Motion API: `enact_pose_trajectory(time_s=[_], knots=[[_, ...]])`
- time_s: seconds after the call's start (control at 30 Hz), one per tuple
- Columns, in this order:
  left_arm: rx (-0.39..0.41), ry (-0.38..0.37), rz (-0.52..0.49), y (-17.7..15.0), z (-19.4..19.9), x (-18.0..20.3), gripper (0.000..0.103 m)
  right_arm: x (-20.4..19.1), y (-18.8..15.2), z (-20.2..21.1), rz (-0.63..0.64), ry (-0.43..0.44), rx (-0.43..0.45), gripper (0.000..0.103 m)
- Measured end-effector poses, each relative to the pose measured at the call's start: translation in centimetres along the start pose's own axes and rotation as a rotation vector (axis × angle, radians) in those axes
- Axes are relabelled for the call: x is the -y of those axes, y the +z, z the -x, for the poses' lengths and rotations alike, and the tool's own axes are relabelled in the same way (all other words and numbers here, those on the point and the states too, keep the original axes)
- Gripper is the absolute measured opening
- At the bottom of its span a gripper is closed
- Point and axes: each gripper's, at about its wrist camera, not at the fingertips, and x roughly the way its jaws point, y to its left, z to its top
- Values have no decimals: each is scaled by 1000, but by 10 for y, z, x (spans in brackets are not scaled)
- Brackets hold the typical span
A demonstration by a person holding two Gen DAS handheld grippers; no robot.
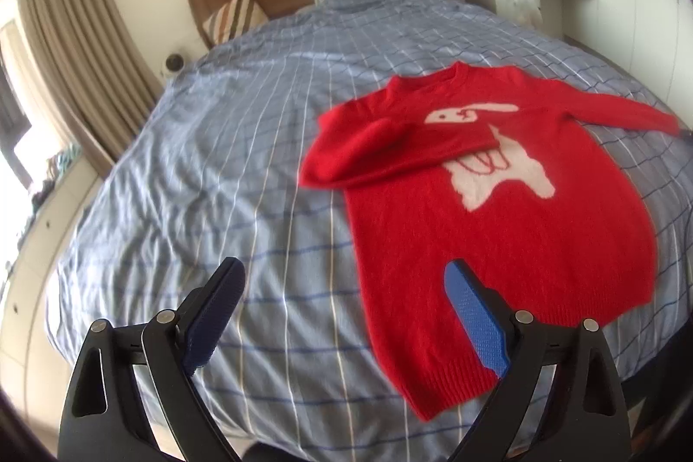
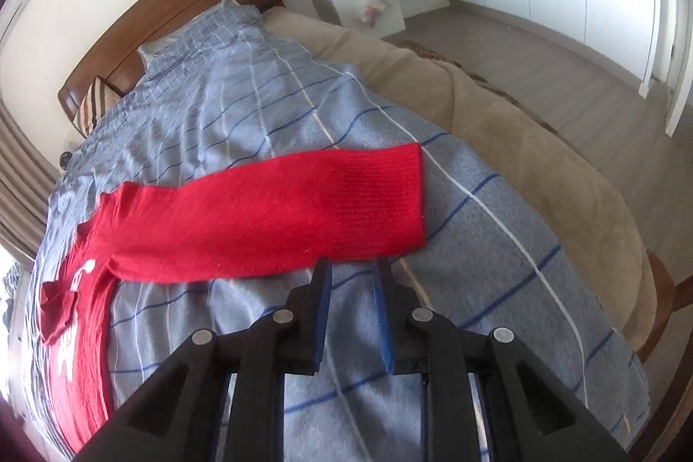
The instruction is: Fold small clothes
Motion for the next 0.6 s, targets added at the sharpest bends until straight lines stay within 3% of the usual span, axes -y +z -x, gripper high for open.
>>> enact_pose_trajectory(time_s=[0.1, 0.2, 0.27, 0.33, 0.4, 0.5, 0.53, 0.57, 0.6], knots=[[26, -87, -152, 40, -23, 29, 94, -18, -26, 28, 71, 49, 29, 35], [10, -125, -315, 65, -67, 70, 94, -35, -58, 49, 126, 95, 32, 36], [-29, -122, -399, 76, -100, 96, 81, -44, -80, 58, 150, 122, 22, 36], [-79, -135, -442, 84, -129, 114, 75, -53, -100, 66, 176, 139, 14, 36], [-102, -141, -462, 89, -149, 127, 75, -59, -119, 74, 192, 149, 7, 36], [-134, -157, -429, 92, -171, 136, 68, -64, -142, 80, 199, 164, -17, 36], [-150, -178, -405, 93, -177, 136, 52, -65, -148, 81, 204, 165, -22, 36], [-170, -209, -372, 94, -182, 134, 17, -66, -155, 83, 209, 162, -24, 36], [-188, -229, -329, 95, -186, 130, 3, -67, -161, 84, 213, 158, -28, 36]])
